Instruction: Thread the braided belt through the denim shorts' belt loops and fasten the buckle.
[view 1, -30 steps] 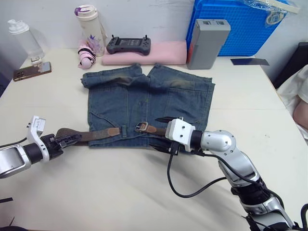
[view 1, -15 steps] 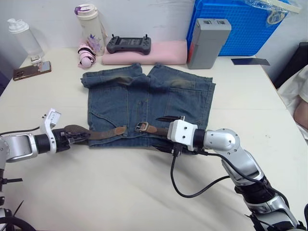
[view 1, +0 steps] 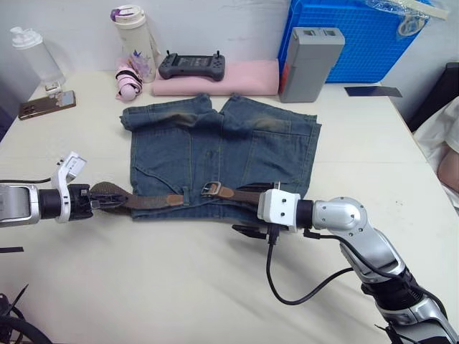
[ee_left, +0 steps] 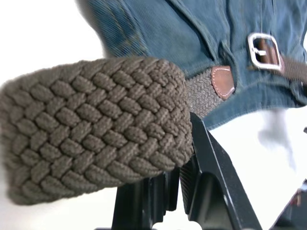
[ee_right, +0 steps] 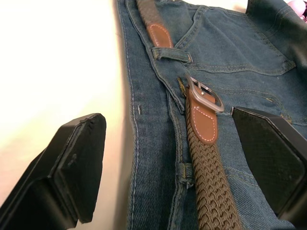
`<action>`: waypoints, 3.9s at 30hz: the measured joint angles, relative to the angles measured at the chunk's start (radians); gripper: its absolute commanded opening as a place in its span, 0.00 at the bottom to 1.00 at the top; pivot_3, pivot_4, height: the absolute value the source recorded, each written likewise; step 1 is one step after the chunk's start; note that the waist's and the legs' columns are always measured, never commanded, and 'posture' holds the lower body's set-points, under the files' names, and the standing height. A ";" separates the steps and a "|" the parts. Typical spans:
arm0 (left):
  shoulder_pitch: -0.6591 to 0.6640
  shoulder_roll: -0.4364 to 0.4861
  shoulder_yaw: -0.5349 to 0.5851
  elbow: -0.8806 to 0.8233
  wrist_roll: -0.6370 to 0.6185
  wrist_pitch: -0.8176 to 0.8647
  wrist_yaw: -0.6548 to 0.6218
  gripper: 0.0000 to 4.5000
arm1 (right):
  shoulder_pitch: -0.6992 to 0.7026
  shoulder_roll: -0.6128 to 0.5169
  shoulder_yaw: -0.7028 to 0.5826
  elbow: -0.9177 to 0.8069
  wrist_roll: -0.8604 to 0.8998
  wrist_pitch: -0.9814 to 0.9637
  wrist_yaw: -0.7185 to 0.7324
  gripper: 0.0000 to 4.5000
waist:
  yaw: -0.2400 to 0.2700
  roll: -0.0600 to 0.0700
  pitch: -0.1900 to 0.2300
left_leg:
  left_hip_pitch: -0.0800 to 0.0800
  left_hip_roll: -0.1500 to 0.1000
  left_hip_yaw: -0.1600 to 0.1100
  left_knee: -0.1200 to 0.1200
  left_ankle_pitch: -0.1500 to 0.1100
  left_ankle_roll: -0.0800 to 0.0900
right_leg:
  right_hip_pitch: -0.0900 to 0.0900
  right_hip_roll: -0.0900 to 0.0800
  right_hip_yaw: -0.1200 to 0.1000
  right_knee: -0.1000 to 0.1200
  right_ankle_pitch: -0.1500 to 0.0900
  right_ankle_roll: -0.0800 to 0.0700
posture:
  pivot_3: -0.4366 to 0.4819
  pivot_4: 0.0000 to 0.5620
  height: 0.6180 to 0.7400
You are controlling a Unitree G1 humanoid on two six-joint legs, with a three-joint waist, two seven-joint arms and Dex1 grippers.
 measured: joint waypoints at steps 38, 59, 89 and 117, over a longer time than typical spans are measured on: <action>0.083 -0.218 0.391 -0.238 -0.425 0.169 0.729 0.00 | -0.016 0.058 0.020 -0.025 0.008 0.044 -0.015 0.98 | 0.000 -0.002 0.001 | 0.001 0.000 -0.001 0.003 0.001 -0.001 | 0.000 0.000 0.001 0.004 0.000 0.000 | 0.48 0.27 0.77; 0.239 -0.082 0.186 -0.168 -0.990 -0.145 1.202 0.00 | -0.012 0.060 0.047 -0.031 0.004 0.041 -0.044 0.98 | -0.002 -0.002 0.001 | 0.002 0.000 0.000 0.003 0.001 -0.001 | 0.001 0.000 0.001 0.004 0.000 0.000 | 0.48 0.27 0.77; -0.092 -0.001 -0.136 -0.064 -0.736 -0.071 0.942 0.00 | 0.001 0.062 0.049 -0.034 -0.017 0.034 -0.079 0.98 | 0.003 -0.002 0.001 | 0.001 -0.001 0.001 0.003 0.001 -0.001 | 0.001 0.002 0.001 0.004 0.000 0.000 | 0.48 0.27 0.77; -0.217 -0.231 -0.429 -0.038 0.418 -0.628 -0.317 0.00 | -0.025 0.048 0.125 0.118 -0.276 -0.302 -0.188 0.98 | 0.003 -0.003 0.001 | 0.000 0.001 0.003 0.006 0.003 0.000 | 0.000 0.003 0.002 0.005 0.000 0.000 | 0.48 0.27 0.77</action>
